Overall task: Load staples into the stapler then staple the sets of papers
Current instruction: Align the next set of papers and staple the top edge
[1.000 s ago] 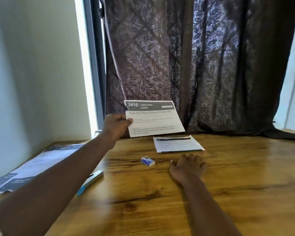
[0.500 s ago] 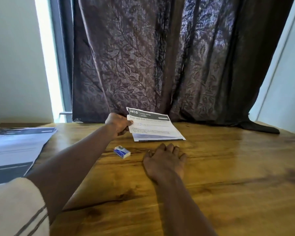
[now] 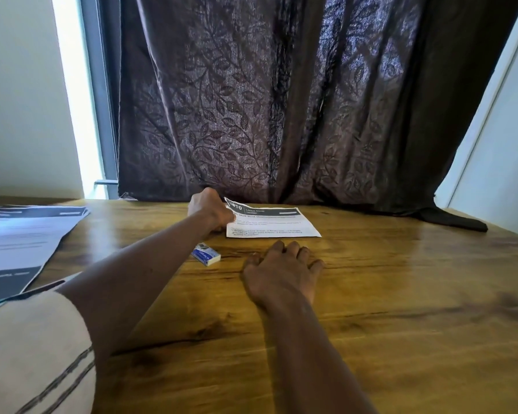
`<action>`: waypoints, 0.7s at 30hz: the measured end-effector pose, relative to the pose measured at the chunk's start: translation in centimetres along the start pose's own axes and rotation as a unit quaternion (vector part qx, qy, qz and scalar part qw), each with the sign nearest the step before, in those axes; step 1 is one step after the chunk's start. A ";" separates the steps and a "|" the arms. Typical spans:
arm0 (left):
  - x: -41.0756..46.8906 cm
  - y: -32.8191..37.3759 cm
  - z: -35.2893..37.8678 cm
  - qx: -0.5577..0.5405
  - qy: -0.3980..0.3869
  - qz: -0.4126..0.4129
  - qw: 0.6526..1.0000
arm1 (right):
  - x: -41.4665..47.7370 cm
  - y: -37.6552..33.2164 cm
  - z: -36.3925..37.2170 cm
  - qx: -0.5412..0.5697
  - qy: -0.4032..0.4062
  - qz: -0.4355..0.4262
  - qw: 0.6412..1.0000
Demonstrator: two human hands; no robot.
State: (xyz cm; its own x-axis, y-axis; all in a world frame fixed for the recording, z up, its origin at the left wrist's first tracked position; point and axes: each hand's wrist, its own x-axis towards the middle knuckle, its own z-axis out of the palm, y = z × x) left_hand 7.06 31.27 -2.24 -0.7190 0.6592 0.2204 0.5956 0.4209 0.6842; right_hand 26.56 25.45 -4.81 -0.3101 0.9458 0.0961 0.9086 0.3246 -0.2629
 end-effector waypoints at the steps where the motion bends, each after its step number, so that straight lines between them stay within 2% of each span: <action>1: 0.0 0.0 0.0 0.004 0.000 0.001 1.000 | 0.0 0.0 0.0 0.000 -0.001 -0.001 1.000; 10: -0.5 -0.5 -1.2 0.085 0.022 0.034 0.996 | 0.3 0.0 0.2 0.028 0.029 0.002 0.999; 16: -5.0 -2.8 -6.8 0.104 0.016 0.123 0.987 | -0.3 -0.4 -0.4 0.050 0.109 -0.014 0.993; 18: -7.3 -4.1 -9.5 0.095 0.026 0.166 0.981 | -0.7 -0.9 -0.6 0.067 0.143 -0.032 0.987; 21: -10.8 -6.7 -14.0 0.088 0.052 0.208 0.973 | -1.5 -2.0 -0.4 0.090 0.176 -0.106 0.975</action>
State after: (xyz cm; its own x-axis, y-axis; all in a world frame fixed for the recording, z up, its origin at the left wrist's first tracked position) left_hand 5.83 12.66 0.51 -0.4289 0.7324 0.5288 0.8888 0.2373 0.3922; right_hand 25.30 23.34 -4.03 -0.3421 0.8072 0.4811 0.7602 0.5387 -0.3632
